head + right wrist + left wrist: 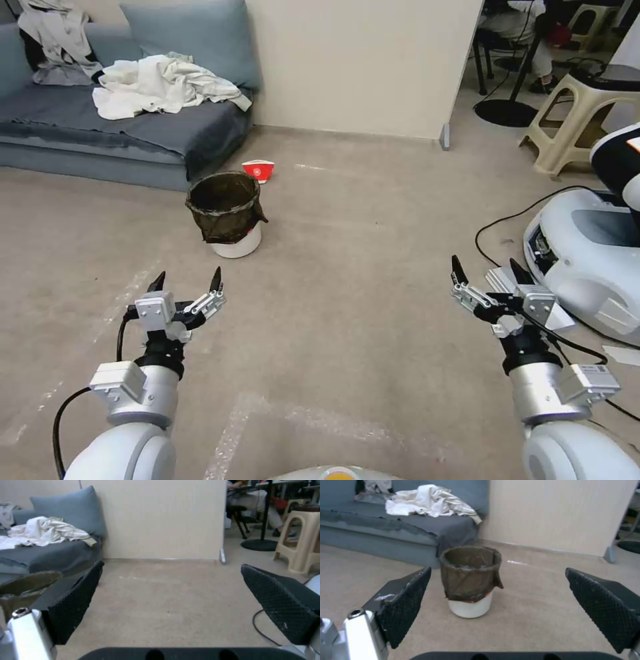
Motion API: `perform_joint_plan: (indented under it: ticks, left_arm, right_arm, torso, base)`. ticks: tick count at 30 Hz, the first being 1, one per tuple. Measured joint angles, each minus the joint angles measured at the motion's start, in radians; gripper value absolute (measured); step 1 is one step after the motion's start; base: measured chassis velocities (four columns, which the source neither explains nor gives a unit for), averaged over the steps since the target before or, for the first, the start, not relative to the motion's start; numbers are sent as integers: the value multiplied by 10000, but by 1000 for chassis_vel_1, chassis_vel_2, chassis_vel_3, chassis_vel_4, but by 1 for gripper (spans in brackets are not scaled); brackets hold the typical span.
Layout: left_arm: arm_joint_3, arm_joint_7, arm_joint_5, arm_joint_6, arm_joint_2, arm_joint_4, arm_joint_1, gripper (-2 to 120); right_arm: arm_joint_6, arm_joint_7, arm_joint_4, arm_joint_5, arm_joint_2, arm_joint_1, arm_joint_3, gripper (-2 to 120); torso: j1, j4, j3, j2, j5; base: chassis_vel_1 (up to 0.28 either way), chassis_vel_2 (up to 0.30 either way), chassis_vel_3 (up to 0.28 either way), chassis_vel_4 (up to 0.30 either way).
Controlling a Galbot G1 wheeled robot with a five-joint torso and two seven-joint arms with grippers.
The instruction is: Pick up the trash can from the floor.
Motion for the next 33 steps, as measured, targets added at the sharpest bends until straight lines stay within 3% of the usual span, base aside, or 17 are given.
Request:
perform_joint_plan:
  ticks: [18, 33]
  left_arm:
    - [16, -40, 21, 125, -20, 34, -64, 100]
    - [-33, -70, 74, -252, -22, 219, -142, 100]
  right_arm:
    - [4, -20, -102, 4, -24, 30, -15, 100]
    - [535, -231, -356, 49, -59, 115, 1, 100]
  torso:
    - [0, 0, 0, 0, 0]
    - [0, -2, 1, 0, 0]
  base:
    - [77, 84, 77, 71]
    - [20, 21, 21, 24]
